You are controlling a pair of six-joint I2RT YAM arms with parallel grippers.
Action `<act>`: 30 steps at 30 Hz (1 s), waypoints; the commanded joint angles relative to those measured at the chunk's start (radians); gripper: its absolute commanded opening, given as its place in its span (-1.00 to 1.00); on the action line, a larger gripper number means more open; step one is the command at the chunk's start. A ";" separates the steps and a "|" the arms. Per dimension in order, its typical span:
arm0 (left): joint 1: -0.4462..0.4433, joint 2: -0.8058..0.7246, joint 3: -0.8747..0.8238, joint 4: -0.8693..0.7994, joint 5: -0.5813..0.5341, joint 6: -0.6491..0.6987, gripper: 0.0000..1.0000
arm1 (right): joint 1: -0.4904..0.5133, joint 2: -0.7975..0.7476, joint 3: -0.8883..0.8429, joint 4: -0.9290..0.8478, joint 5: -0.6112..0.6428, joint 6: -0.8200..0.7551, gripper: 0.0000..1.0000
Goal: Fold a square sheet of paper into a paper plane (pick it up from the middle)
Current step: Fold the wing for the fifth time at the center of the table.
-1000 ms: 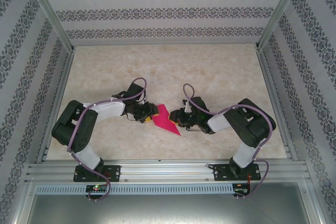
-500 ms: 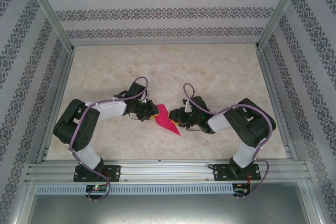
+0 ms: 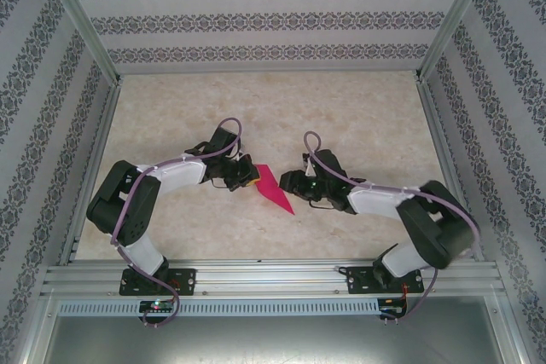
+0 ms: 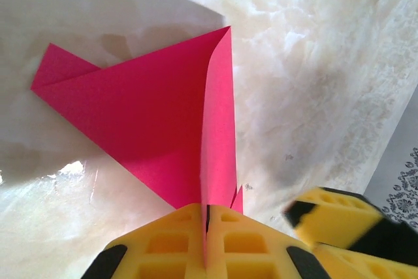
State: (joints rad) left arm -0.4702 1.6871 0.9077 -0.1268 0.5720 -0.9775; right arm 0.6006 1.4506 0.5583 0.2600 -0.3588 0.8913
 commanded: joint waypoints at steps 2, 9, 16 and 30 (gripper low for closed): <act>-0.006 -0.006 0.029 -0.039 -0.011 -0.004 -1.00 | 0.081 -0.100 0.018 -0.154 0.200 -0.250 -0.09; -0.002 -0.001 0.033 -0.053 -0.011 0.002 -1.00 | 0.347 -0.125 -0.018 -0.075 0.533 -0.688 -0.08; -0.002 0.000 0.036 -0.060 -0.007 0.007 -1.00 | 0.496 0.015 0.033 -0.060 0.678 -0.912 -0.13; 0.001 0.007 0.041 -0.068 0.002 0.013 -1.00 | 0.524 0.131 0.083 -0.008 0.815 -1.000 -0.31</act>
State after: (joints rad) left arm -0.4702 1.6878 0.9245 -0.1665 0.5724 -0.9771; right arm 1.1172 1.5661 0.6216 0.2386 0.4099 -0.0814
